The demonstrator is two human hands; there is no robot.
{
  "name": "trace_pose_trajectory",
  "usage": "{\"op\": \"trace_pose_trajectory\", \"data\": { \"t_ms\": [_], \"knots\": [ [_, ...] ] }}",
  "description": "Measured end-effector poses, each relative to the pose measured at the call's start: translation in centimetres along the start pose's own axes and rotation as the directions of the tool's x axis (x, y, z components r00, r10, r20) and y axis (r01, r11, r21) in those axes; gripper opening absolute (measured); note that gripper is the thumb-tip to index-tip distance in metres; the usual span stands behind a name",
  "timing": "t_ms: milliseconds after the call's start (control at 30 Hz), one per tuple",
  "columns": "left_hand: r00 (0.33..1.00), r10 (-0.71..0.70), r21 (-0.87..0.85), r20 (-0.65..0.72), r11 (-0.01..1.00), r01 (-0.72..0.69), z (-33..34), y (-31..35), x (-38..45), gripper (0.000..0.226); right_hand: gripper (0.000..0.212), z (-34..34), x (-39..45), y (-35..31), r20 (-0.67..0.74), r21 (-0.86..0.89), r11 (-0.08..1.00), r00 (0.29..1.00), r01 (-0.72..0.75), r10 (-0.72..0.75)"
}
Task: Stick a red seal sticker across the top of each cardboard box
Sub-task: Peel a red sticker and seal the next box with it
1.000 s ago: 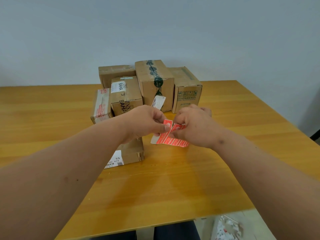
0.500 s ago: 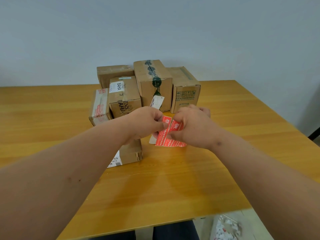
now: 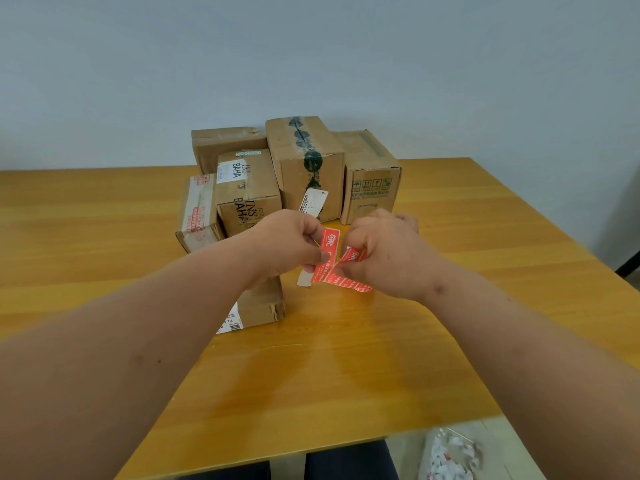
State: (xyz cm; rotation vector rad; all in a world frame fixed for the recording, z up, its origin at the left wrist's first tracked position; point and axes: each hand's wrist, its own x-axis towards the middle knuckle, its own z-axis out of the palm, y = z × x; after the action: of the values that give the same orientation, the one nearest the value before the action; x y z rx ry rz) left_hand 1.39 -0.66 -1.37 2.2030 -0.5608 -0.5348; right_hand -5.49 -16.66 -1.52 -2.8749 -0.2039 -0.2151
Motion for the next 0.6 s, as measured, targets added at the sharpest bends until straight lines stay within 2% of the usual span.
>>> {"op": "trace_pose_trajectory", "data": {
  "t_ms": [100,167,267,433,600],
  "knots": [
    [1.0,0.002,-0.046,-0.002,0.999,-0.002,-0.1,-0.03,-0.04,0.029,0.029,0.19,0.12,0.12,-0.028,0.017,1.0,1.0,-0.003,0.004],
    [1.0,0.019,-0.054,0.001,0.998,-0.019,-0.1,0.09,-0.11,0.042,0.031,0.35,0.31,0.21,-0.019,0.075,0.996,0.998,-0.053,0.054],
    [0.998,0.056,-0.086,-0.006,0.995,-0.056,-0.18,0.08,-0.2,0.049,0.027,0.35,0.63,0.54,0.006,0.138,0.982,0.991,-0.13,0.13],
    [0.999,0.053,-0.043,0.014,0.998,-0.052,-0.1,-0.2,-0.2,0.082,0.017,0.12,0.92,0.78,0.033,0.081,0.99,0.993,-0.113,0.111],
    [0.998,0.054,0.031,-0.039,0.998,-0.053,0.49,0.07,0.09,0.094,0.015,0.31,0.6,0.51,0.046,0.036,0.997,0.996,-0.074,0.072]
  ]
}}
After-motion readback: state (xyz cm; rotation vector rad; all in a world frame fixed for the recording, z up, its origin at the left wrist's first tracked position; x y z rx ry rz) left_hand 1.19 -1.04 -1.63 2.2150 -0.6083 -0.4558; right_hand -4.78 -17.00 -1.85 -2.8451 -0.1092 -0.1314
